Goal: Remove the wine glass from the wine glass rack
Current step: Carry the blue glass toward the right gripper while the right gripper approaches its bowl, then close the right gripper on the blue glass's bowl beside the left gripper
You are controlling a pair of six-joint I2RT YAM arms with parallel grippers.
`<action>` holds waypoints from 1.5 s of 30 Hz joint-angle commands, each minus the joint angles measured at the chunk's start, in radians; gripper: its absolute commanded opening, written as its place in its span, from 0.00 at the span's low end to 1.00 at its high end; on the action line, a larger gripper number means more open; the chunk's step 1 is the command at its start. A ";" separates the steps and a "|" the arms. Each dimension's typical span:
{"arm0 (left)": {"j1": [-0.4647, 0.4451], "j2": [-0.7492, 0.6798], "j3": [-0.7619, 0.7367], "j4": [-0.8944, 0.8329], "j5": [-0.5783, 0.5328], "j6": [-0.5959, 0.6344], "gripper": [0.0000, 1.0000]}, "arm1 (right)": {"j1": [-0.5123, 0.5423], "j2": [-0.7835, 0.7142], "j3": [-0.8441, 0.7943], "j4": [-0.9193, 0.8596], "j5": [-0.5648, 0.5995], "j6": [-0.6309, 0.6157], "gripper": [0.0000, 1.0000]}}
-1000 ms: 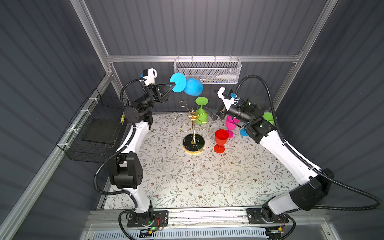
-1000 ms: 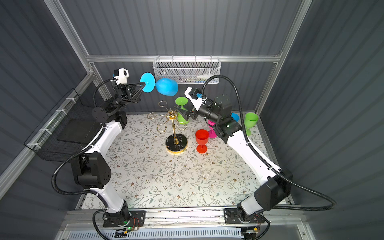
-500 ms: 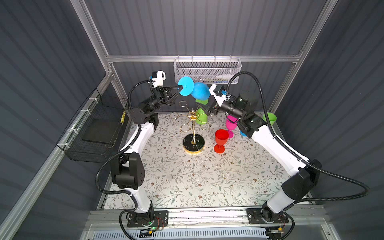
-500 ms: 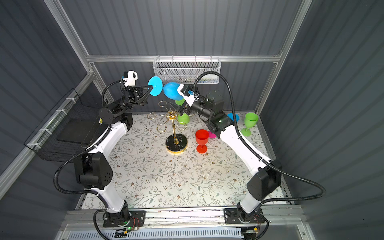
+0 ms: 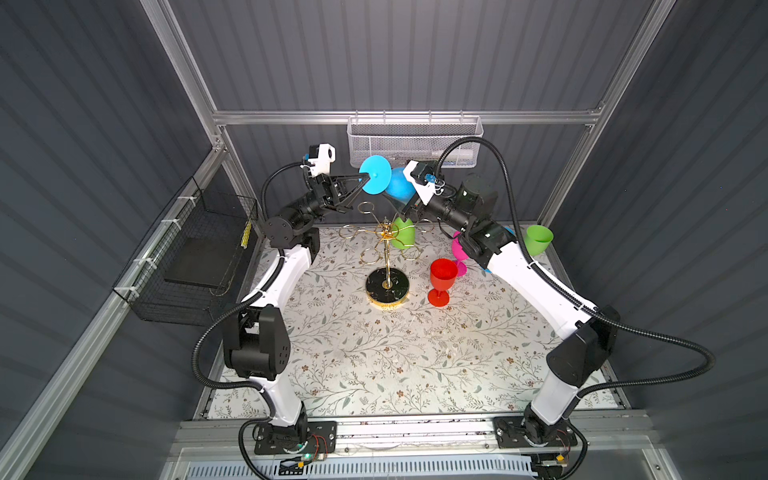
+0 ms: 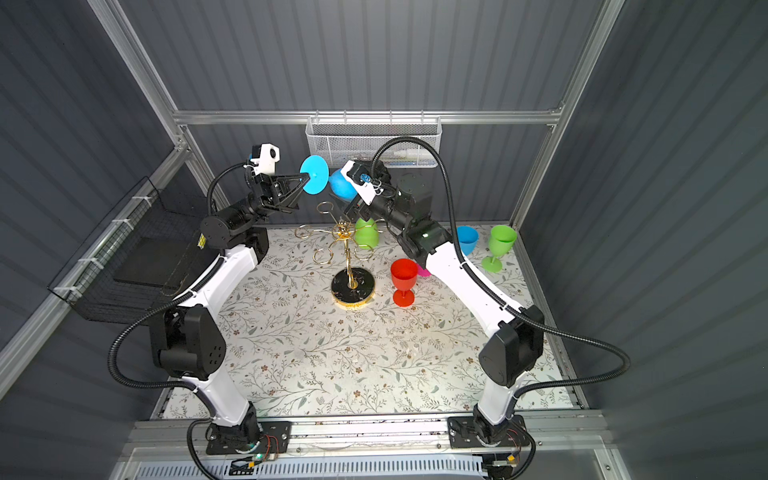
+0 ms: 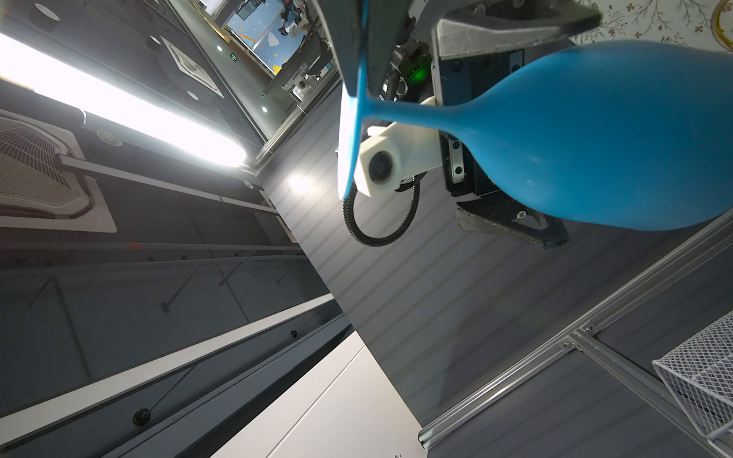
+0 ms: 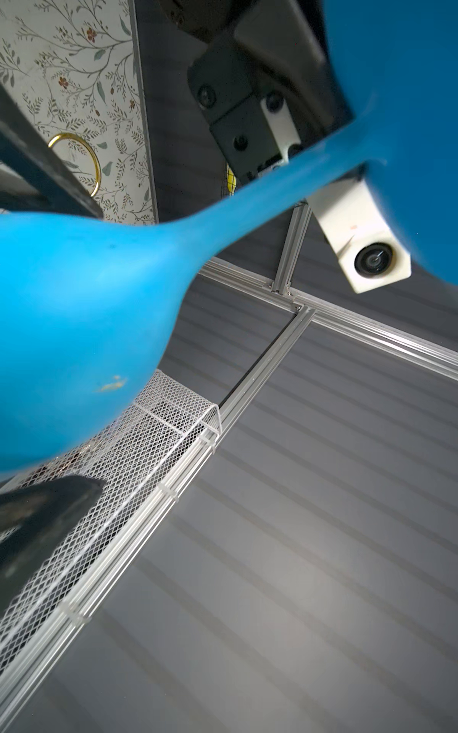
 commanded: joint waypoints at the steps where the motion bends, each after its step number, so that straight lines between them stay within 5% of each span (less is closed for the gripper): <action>1: -0.006 -0.040 0.006 0.049 0.003 -0.163 0.00 | 0.010 0.013 0.035 -0.013 0.050 -0.022 0.97; 18: -0.007 -0.016 0.051 0.049 0.007 -0.181 0.00 | 0.030 -0.037 -0.044 -0.008 0.063 -0.064 0.56; 25: -0.006 0.017 0.113 0.050 0.031 -0.186 0.01 | 0.045 -0.085 -0.097 -0.009 0.086 -0.093 0.49; 30: -0.006 0.040 0.138 0.049 0.035 -0.177 0.30 | 0.058 -0.138 -0.153 -0.017 0.104 -0.107 0.45; 36: -0.007 0.032 0.158 0.026 0.053 -0.120 0.45 | 0.071 -0.207 -0.214 -0.072 0.145 -0.101 0.42; 40: -0.005 0.008 0.137 -0.069 0.100 0.020 0.48 | 0.073 -0.281 -0.218 -0.199 0.183 -0.023 0.39; 45: -0.006 -0.080 0.044 -0.443 0.107 0.547 0.50 | 0.073 -0.402 -0.196 -0.486 0.215 0.115 0.36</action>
